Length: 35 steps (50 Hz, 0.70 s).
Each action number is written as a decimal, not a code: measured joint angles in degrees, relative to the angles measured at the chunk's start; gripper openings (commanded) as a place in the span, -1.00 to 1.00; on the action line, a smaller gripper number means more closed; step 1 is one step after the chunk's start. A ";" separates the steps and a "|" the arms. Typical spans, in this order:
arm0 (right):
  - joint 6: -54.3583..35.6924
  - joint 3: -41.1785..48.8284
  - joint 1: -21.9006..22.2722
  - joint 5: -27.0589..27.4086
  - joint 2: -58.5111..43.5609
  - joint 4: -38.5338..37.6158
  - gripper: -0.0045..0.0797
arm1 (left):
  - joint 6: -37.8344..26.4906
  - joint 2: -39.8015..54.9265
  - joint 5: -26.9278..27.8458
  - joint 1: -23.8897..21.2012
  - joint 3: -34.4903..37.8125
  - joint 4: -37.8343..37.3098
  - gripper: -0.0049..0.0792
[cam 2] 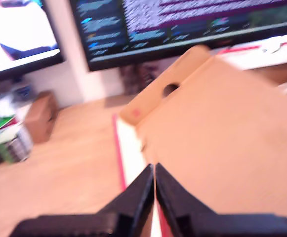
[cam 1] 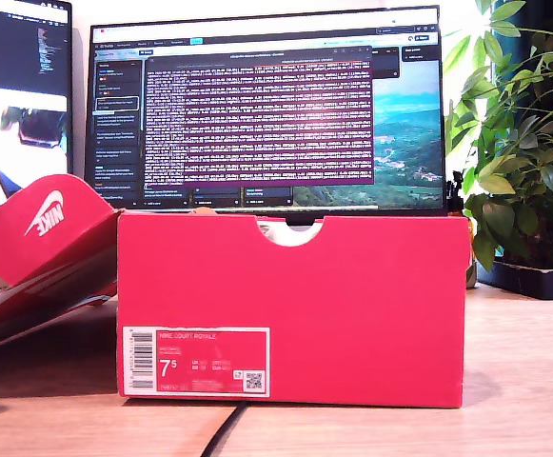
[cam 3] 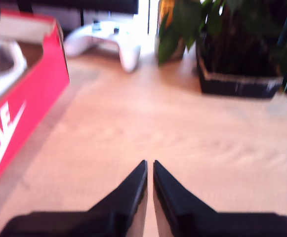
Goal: Pack the white shoes by picking the first shoe and placing it inside the red shoebox, left side, then picking and rotating the second shoe and placing it in the shoebox
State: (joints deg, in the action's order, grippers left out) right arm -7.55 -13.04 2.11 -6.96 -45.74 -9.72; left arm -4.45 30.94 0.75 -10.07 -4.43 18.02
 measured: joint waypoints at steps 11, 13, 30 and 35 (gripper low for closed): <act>0.07 1.42 0.00 -0.94 2.12 0.42 -0.92 | -0.02 -2.60 0.00 1.29 0.50 -0.72 -0.93; 0.09 1.44 0.00 -1.05 2.73 0.50 -0.92 | 0.00 -2.78 0.00 1.62 0.50 -0.96 -0.93; -0.04 7.87 0.02 -1.70 10.49 0.90 -0.92 | 2.71 -2.73 0.46 6.32 2.23 -0.22 -0.93; 0.02 8.41 0.04 -3.56 12.83 2.49 -0.92 | 4.28 -3.06 0.79 6.62 3.87 0.28 -0.93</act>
State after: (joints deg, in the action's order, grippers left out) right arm -7.53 -4.62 2.15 -10.52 -32.91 -7.22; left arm -0.16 27.88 1.54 -3.44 -0.56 18.31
